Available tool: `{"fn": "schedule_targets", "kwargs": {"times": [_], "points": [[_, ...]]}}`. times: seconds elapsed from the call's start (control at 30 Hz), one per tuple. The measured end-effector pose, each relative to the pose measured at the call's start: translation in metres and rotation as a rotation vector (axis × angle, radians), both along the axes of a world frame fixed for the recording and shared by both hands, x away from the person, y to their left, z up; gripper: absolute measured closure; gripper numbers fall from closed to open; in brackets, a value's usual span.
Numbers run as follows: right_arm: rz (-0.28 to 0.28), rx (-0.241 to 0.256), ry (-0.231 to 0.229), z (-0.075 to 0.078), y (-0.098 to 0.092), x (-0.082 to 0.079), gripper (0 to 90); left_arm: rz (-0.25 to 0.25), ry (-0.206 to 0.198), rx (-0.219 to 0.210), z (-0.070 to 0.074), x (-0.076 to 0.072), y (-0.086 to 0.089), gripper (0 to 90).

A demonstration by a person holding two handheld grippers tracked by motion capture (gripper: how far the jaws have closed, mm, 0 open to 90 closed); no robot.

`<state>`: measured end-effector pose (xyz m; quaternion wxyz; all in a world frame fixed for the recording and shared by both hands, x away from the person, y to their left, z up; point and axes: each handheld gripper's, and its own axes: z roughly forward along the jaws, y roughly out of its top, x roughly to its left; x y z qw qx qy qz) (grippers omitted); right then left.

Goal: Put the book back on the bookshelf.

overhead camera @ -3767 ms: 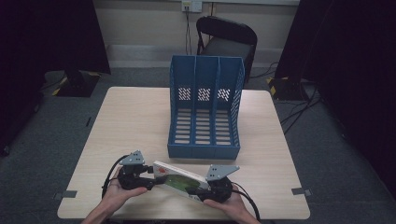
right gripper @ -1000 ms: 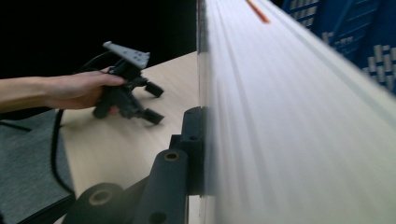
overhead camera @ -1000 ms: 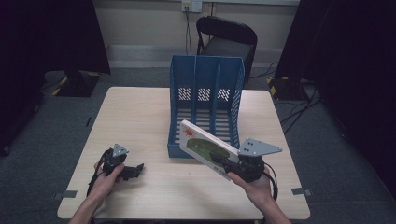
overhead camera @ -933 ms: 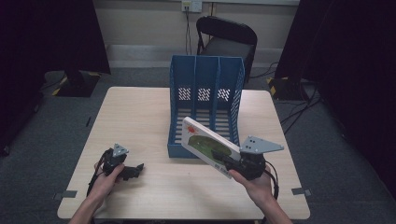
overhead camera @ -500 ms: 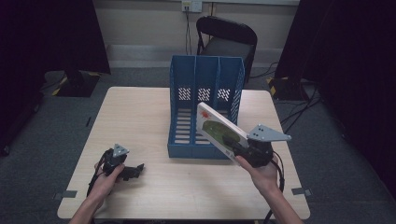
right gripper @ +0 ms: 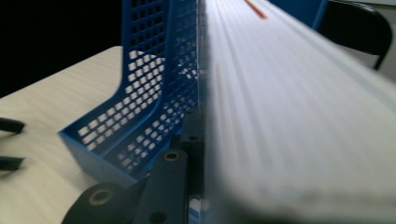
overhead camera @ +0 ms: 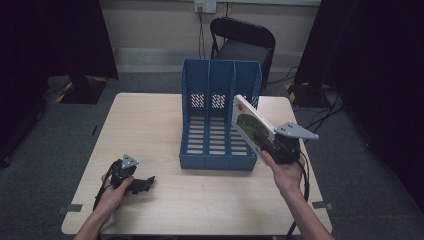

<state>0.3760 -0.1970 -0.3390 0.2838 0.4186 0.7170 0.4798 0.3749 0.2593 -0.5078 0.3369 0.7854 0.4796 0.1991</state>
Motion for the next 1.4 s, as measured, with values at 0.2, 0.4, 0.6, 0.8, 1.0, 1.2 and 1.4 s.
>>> {"fn": "schedule_targets", "kwargs": {"times": [0.2,0.4,0.6,0.8,1.0,1.2,1.4], "points": [[-0.091,0.010,0.006,-0.003,0.005,0.012,76.5,0.000,0.000,0.000,0.000,0.000,0.000,0.5],[-0.150,0.017,0.005,-0.006,0.011,0.023,76.6,0.000,0.000,0.000,0.000,0.000,0.000,0.5],[-0.210,0.011,0.002,-0.011,0.020,0.035,76.6,0.001,0.000,0.000,0.000,0.000,0.000,0.4],[-0.245,0.005,0.017,-0.021,0.032,0.050,76.5,-0.002,0.001,0.003,0.000,0.000,0.000,0.3],[-0.276,0.000,0.045,-0.037,0.041,0.063,76.5,-0.003,0.002,0.003,0.000,0.000,0.000,0.3],[-0.280,-0.009,0.062,-0.052,0.045,0.075,76.5,-0.002,0.001,0.003,0.000,0.000,0.000,0.3],[-0.287,-0.028,0.072,-0.061,0.049,0.084,76.5,-0.002,0.001,0.003,0.000,0.000,0.000,0.3]]}}
